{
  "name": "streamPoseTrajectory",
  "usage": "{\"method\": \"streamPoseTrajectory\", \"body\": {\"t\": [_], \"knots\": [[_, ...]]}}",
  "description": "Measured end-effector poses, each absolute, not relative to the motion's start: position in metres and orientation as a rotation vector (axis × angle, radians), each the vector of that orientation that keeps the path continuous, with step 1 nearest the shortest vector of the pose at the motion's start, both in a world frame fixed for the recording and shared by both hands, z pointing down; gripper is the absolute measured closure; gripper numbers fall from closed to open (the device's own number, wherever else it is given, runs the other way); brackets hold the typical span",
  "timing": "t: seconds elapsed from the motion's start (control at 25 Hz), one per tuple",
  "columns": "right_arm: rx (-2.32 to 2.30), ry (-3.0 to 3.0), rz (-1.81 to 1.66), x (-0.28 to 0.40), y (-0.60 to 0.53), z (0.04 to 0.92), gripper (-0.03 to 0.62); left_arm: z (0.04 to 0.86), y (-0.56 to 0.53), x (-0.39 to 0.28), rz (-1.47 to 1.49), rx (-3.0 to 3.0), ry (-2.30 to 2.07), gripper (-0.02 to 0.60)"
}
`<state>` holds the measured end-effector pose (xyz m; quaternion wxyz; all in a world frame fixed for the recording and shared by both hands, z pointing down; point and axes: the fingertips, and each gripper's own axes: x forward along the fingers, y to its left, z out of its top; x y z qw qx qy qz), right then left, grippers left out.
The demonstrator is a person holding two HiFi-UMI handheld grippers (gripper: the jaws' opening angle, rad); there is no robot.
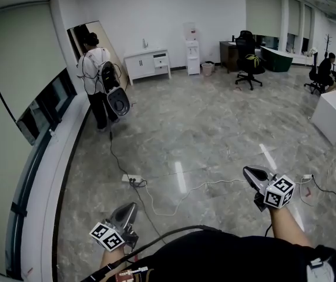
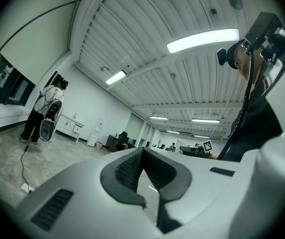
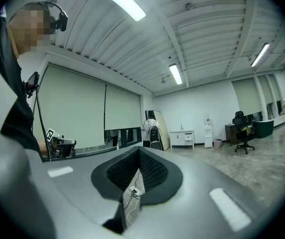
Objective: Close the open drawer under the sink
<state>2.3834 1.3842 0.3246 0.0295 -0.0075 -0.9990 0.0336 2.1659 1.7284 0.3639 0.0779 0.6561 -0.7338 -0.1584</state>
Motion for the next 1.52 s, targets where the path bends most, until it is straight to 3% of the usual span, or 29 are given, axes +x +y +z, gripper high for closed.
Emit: {"method": "streamPoseTrajectory", "body": {"t": [0.44,0.96,1.52], "knots": [[-0.071,-3.043,0.161,2.298,1.303,0.353,0.592,0.395,1.655,2.099,-0.475,1.916,-2.17,0.581],[-0.323,-3.083,0.105,2.213,1.083,0.327,0.592,0.36,1.456,2.071,-0.528,1.792,-2.353,0.581],[-0.376,-3.01,0.216,2.12,1.031,0.377,0.592,0.372,1.405,1.987,-0.511,1.703,-2.364,0.581]]}}
